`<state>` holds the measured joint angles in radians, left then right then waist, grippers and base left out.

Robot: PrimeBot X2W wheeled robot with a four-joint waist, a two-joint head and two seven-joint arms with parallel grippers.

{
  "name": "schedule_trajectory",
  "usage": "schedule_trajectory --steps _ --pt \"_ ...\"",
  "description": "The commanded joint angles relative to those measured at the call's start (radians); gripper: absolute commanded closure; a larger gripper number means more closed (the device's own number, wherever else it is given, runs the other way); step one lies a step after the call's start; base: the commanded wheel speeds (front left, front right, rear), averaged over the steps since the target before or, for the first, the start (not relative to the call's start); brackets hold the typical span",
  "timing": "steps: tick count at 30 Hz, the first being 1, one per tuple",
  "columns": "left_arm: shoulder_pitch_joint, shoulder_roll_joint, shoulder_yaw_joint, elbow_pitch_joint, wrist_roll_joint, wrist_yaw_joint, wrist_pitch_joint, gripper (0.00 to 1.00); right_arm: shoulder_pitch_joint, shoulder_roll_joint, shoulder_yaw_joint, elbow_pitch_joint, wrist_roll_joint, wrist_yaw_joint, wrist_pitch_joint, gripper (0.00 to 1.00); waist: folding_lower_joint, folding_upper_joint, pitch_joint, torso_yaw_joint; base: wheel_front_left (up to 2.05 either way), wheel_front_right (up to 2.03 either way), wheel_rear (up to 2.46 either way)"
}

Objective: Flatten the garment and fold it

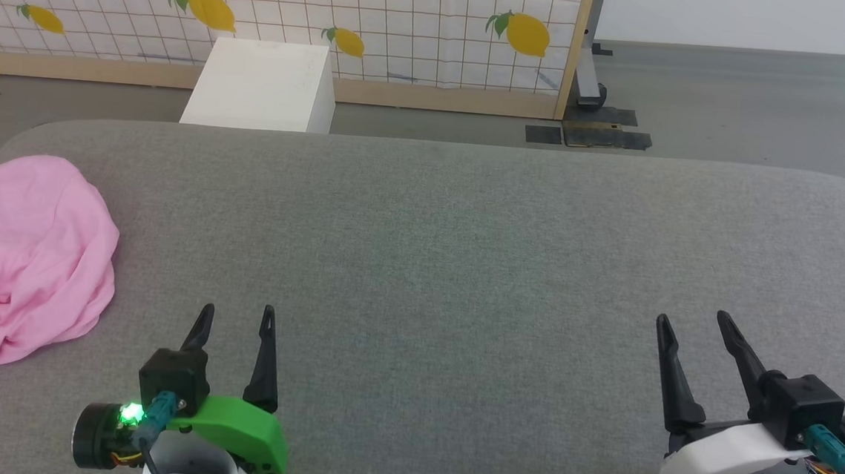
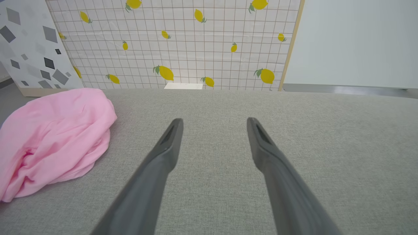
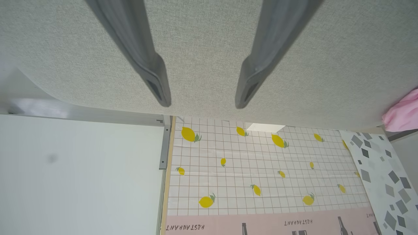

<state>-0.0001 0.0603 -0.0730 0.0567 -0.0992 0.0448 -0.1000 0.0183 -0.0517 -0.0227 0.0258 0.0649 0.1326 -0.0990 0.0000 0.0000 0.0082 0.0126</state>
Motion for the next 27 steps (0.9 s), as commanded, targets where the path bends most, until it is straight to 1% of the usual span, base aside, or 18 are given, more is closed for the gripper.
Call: schedule_trajectory --steps 1,27 --pt "-0.016 0.005 -0.002 0.004 -0.013 0.004 -0.013 0.0 -0.022 0.001 -0.003 0.004 0.01 -0.001 -0.013 0.0 0.0 0.0 0.0 0.0 0.0 0.0 0.0" --pt "-0.029 0.006 -0.03 0.035 -0.057 0.02 -0.066 0.0 -0.033 0.001 -0.014 0.026 0.045 -0.001 -0.067 0.0 0.0 0.0 0.002 0.01 0.0 0.0 0.0"
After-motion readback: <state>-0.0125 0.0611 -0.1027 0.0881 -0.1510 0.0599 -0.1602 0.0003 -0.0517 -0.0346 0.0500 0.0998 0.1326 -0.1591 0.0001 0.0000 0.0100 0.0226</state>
